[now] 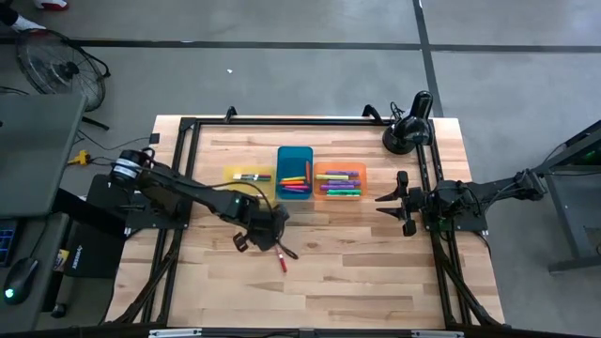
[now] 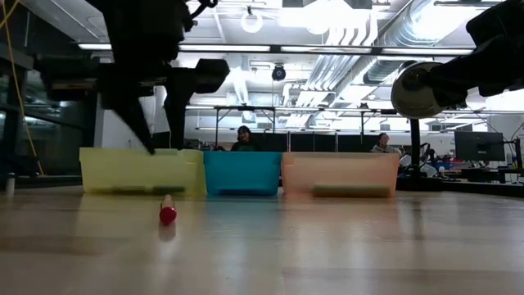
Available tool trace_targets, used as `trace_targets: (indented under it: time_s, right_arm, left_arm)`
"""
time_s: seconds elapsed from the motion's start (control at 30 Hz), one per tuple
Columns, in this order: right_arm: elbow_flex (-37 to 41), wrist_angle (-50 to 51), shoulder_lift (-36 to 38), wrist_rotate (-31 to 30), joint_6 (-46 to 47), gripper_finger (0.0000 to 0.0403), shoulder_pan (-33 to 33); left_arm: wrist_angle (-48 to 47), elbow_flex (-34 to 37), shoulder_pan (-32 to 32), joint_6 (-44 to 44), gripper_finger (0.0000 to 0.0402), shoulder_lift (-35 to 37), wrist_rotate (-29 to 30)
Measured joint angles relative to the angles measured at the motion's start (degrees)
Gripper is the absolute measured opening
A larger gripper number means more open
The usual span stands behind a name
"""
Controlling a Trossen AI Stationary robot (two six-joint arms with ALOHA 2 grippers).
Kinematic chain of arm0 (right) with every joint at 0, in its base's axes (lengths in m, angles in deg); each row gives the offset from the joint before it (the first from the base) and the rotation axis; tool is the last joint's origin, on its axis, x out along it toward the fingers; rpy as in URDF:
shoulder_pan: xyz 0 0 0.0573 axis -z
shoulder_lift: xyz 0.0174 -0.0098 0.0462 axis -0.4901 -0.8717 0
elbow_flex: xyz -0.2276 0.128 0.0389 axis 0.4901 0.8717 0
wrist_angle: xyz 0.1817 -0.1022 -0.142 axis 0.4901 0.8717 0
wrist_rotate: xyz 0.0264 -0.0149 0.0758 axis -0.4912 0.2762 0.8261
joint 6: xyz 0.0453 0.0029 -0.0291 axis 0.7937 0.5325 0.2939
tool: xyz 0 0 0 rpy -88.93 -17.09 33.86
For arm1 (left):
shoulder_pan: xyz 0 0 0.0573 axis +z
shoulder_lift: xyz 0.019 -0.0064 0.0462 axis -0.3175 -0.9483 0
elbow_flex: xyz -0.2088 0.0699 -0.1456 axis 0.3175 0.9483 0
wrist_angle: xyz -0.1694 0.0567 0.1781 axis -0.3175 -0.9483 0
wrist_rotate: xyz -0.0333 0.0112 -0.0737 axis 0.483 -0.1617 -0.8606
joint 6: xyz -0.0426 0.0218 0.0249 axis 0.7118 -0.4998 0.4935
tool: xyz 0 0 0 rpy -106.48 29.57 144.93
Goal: Pick & Place Markers
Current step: Put the red dry erase marker into the yellow bin
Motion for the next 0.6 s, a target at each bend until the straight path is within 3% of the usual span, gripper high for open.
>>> trace_targets:
  time_s: [0.17,0.6]
  right_arm:
    - [0.0,0.0,0.0,0.0,0.0,0.0113,0.0]
    - [0.0,0.0,0.0,0.0,0.0,0.0113,0.0]
  left_arm:
    - [3.6,0.0,-2.2,-0.5,0.0165,-3.6,0.3]
    - [8.7,-0.1,-3.4,-2.1,0.0168,-11.0,-0.1]
